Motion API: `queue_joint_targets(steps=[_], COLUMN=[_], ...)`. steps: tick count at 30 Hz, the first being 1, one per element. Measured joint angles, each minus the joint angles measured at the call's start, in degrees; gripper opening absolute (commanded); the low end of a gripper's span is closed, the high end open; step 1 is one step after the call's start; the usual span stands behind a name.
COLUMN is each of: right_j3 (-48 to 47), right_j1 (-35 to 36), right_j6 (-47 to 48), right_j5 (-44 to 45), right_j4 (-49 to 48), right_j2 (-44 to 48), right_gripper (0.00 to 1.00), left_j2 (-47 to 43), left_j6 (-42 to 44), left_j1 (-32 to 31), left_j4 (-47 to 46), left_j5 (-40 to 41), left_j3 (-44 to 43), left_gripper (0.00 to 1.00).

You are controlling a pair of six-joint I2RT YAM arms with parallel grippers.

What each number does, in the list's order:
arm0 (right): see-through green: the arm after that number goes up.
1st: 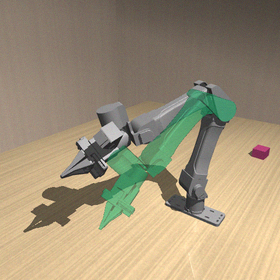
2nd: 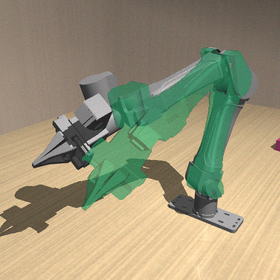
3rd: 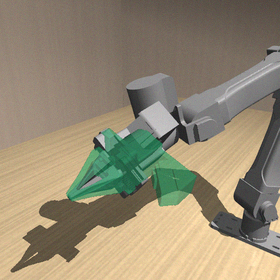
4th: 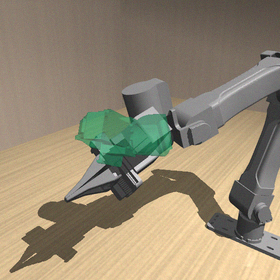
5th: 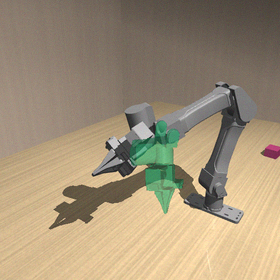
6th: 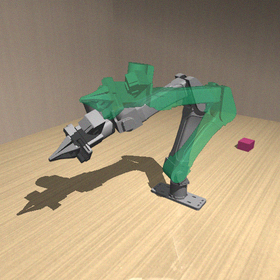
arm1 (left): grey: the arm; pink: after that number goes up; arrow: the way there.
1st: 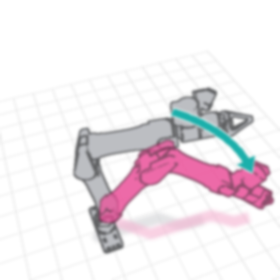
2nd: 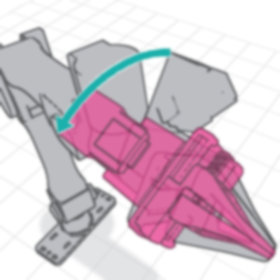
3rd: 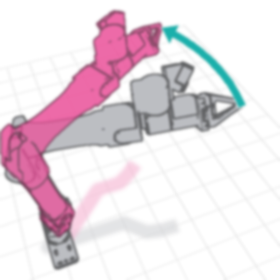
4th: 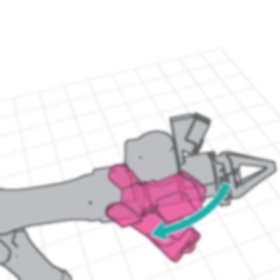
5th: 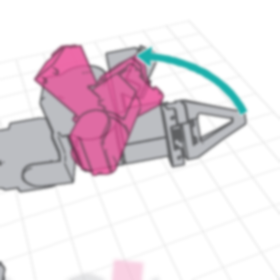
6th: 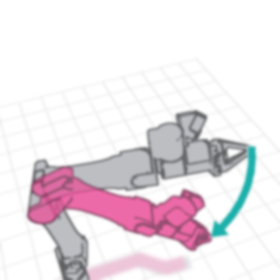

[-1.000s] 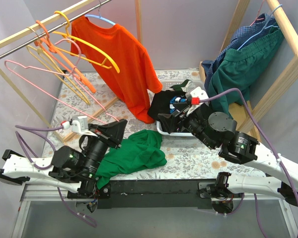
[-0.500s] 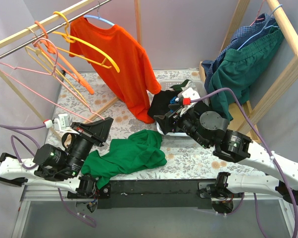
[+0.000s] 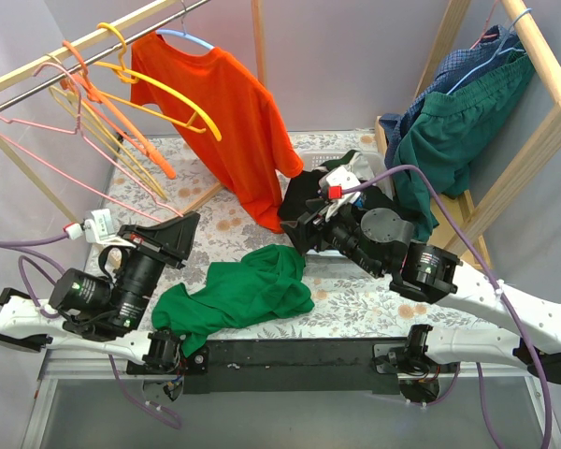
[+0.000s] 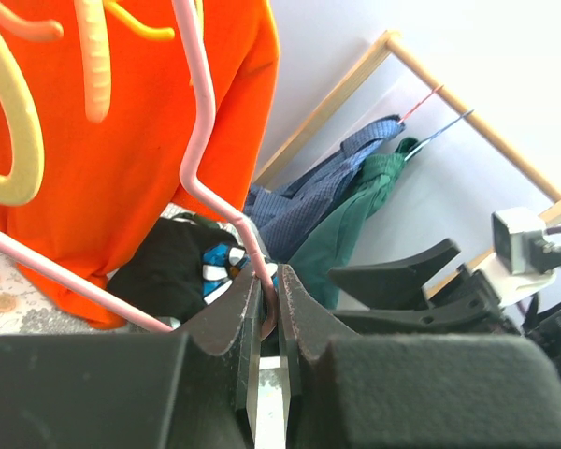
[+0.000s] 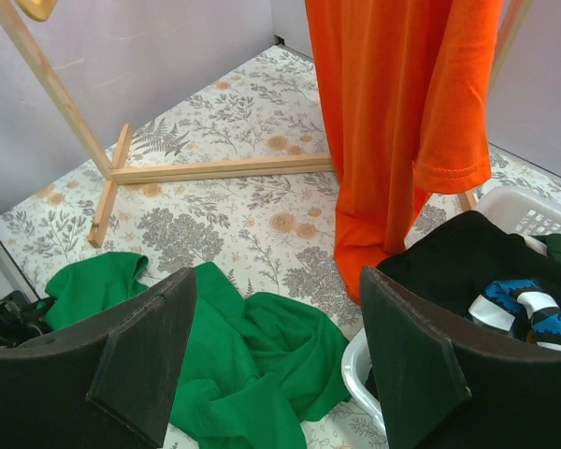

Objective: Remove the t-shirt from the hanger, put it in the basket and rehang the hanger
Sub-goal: Place the hanger at the clothesline.

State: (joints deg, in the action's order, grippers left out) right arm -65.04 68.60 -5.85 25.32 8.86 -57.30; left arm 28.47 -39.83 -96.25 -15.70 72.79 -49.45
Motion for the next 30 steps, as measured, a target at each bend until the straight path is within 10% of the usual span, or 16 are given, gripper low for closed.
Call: queue_joint_targets(steps=[16,30], right_j3=[-1.46,-1.51], right_j1=[0.0,0.0], right_j6=[0.04,0.04], right_j5=[-1.97,-1.16], right_j4=[-0.37,0.55], right_j2=[-2.43,1.86], right_gripper=[0.77,0.77], left_j2=[9.18,26.58], left_j6=[-3.39,-22.6], left_j1=[1.09,33.75], left_j4=[0.83,21.29], left_j5=[-3.37,-37.44], left_j3=[-3.72,-9.44], left_gripper=[0.0,0.0])
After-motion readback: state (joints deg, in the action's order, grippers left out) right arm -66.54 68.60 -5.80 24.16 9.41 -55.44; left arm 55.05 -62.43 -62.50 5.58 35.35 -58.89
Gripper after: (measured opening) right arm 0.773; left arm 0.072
